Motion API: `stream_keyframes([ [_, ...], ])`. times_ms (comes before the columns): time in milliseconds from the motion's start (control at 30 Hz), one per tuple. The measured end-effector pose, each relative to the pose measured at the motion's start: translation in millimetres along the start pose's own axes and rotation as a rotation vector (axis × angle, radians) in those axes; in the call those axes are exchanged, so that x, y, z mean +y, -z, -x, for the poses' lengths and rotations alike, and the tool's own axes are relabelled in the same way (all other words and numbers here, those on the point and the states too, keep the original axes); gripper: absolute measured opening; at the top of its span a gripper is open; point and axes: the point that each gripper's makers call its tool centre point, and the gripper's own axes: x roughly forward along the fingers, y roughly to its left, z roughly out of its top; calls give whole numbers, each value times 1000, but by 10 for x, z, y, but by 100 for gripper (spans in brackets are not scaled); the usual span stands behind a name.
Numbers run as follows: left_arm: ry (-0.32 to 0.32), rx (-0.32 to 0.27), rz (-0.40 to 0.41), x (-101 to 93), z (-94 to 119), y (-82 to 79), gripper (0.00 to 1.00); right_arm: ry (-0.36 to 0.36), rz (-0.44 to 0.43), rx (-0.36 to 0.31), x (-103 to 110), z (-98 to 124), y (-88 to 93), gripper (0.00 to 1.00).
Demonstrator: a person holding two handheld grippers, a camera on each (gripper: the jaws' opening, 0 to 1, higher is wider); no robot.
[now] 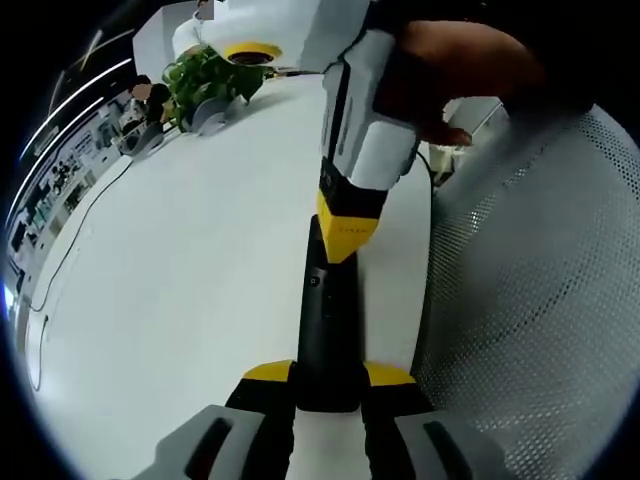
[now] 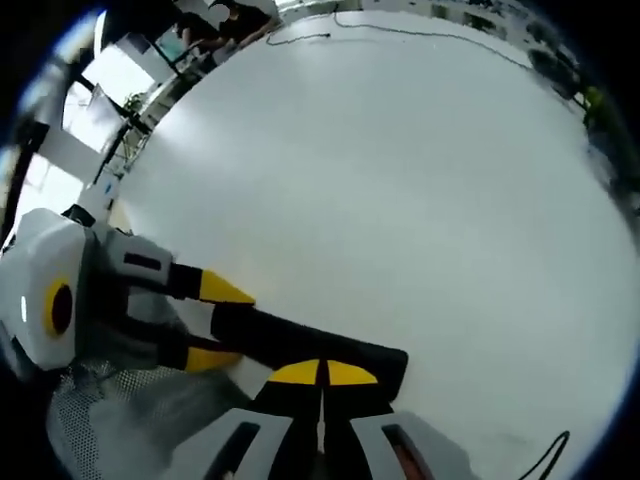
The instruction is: Press the specified remote control buttons in sequence, fully releasing each button before pressing the next.
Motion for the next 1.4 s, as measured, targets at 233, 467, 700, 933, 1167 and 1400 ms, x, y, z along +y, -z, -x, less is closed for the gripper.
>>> stream_keyframes([
  [233,0,0,0,0,0,-3,25,-42,-45,-32,77,31,-65,0],
  [467,0,-1,1,4,-1,-4,25,-16,-23,-11,32,-11,-19,0],
  [700,0,1,2,7,-4,-3,25,-6,-19,-24,36,-28,-22,0],
  [933,1,-4,5,9,-10,-2,25,19,26,-2,24,-30,-24,0],
  [1167,1,-5,3,8,-9,-2,25,-4,1,1,33,-14,-21,0],
  [1400,1,-6,4,7,-6,-1,25,42,51,44,21,0,38,0],
])
